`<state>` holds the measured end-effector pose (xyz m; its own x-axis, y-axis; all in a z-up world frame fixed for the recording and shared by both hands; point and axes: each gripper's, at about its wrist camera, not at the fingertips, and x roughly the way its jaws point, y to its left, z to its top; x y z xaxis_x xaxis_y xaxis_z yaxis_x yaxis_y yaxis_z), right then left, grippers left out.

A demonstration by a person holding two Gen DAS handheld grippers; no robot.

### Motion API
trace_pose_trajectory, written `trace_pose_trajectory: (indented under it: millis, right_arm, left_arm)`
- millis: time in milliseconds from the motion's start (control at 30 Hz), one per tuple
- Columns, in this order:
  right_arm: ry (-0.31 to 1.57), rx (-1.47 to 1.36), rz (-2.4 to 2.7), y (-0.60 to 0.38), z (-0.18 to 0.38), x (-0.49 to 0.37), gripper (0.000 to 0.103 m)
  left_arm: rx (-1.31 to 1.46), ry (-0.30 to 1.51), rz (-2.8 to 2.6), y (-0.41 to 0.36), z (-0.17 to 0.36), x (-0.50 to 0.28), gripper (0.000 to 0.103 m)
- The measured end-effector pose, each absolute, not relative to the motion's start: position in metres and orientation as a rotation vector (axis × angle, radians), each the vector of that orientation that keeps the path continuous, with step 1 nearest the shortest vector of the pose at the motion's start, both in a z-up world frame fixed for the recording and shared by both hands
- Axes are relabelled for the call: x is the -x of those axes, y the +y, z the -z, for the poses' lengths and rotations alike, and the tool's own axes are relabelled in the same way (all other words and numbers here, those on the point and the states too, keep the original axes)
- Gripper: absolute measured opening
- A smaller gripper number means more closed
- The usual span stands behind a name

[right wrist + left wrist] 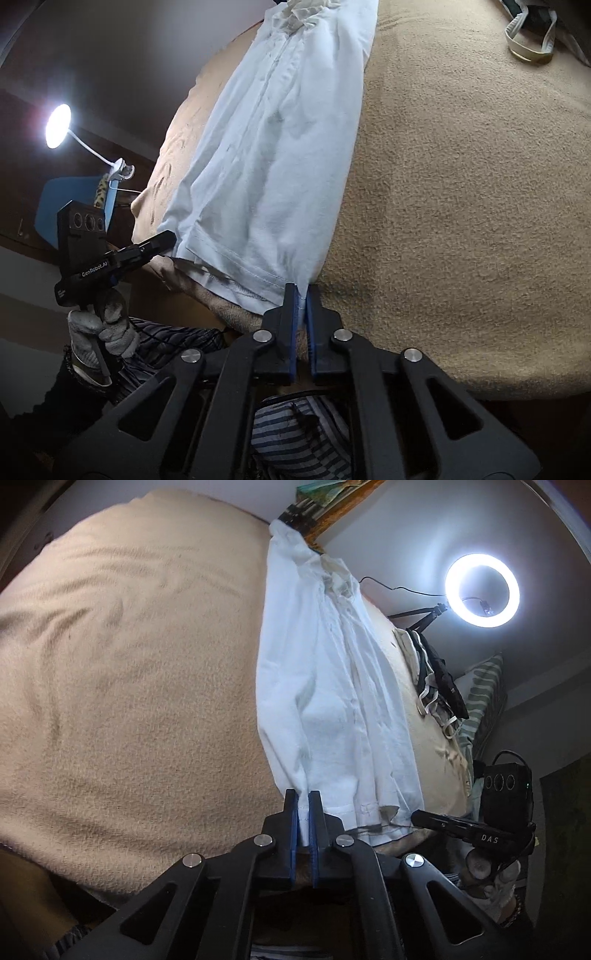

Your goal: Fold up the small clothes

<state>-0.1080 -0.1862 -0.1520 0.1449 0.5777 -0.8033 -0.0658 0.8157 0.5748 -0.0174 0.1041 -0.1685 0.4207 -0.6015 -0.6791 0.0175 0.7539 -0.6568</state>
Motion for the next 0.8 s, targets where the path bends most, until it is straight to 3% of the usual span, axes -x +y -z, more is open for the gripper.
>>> trace_pose_trajectory:
  millis: [200, 400, 800]
  right_arm:
    - [1.299, -0.476, -0.516, -0.199, 0.133, 0.119, 0.003]
    - [1.374, -0.461, -0.484, -0.196, 0.158, 0.118, 0.003]
    - [1.267, -0.524, -0.54, -0.203, 0.127, 0.099, 0.003]
  left_arm:
    - [0.604, 1.039, 0.41, 0.113, 0.156, 0.03, 0.001]
    - [0.614, 1.1, 0.384, 0.115, 0.181, 0.028, 0.001]
    - [0.609, 1.044, 0.428, 0.11, 0.146, 0.009, 0.001]
